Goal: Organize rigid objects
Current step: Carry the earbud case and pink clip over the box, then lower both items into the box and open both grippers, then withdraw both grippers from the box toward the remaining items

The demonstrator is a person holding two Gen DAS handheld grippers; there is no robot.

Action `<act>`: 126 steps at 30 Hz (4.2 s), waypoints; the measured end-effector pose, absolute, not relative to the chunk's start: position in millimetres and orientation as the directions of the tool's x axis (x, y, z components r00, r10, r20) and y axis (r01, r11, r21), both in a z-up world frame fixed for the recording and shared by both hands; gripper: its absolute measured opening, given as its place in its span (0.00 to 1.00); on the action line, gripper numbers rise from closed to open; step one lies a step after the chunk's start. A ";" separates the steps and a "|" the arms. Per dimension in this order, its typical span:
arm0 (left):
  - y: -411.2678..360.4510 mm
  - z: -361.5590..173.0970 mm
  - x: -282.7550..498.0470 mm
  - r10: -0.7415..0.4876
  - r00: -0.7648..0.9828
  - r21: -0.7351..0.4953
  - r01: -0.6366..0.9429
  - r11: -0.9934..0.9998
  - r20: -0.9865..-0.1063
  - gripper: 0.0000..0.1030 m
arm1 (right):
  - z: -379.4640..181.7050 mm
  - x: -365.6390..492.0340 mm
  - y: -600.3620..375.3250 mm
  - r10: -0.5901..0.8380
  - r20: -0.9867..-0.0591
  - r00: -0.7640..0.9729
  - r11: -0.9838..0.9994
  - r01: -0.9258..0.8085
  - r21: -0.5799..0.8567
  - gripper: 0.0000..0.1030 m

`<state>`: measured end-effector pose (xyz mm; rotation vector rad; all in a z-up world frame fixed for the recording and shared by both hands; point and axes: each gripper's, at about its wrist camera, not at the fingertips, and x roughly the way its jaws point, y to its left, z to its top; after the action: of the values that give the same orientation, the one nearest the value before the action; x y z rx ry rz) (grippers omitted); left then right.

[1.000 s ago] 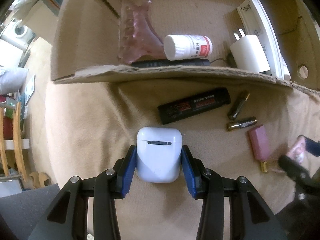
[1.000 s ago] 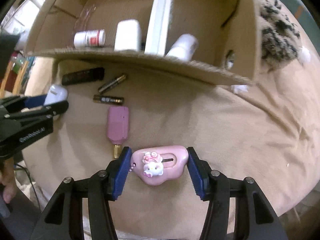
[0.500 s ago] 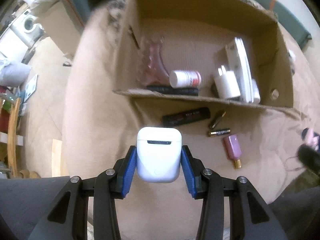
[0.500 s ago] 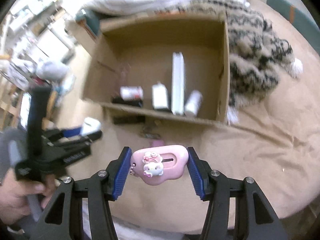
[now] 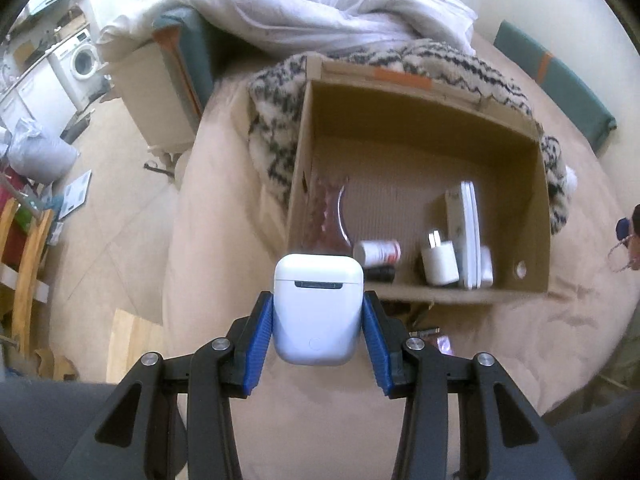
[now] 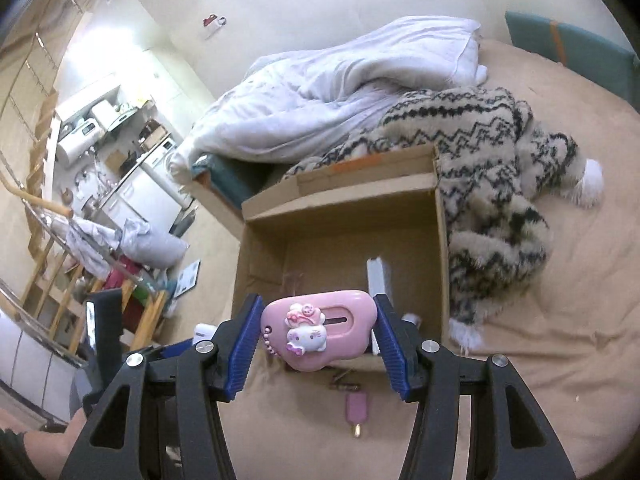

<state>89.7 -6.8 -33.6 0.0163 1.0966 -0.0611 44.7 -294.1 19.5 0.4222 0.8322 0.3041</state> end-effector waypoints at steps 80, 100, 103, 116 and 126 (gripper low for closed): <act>-60.8 -79.7 177.8 -0.022 0.490 0.046 0.127 0.991 -0.872 0.64 | -57.3 128.4 -266.4 0.289 -0.816 0.501 0.937 0.027 0.349 1.00; -22.2 -20.2 145.0 -0.037 0.497 0.005 0.084 0.996 -0.867 0.64 | -13.6 89.8 -272.1 0.302 -0.773 0.558 0.929 0.008 0.369 1.00; -15.3 -16.5 130.2 -0.037 0.497 0.004 0.082 0.997 -0.867 0.64 | -15.0 79.4 -272.0 0.301 -0.785 0.542 0.932 0.006 0.362 1.00; 3.9 -46.6 89.0 -0.027 0.458 0.003 0.065 0.998 -0.889 0.64 | -39.9 38.1 -270.0 0.299 -0.828 0.475 0.934 0.033 0.356 1.00; 18.0 -53.0 92.8 0.002 0.457 0.002 0.000 1.000 -0.889 0.64 | -56.9 33.1 -268.2 0.272 -0.856 0.441 0.942 0.062 0.331 1.00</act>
<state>92.8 18.0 -53.0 0.0023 1.0957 0.0009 33.1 -268.2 -56.9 0.3366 1.1127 0.1331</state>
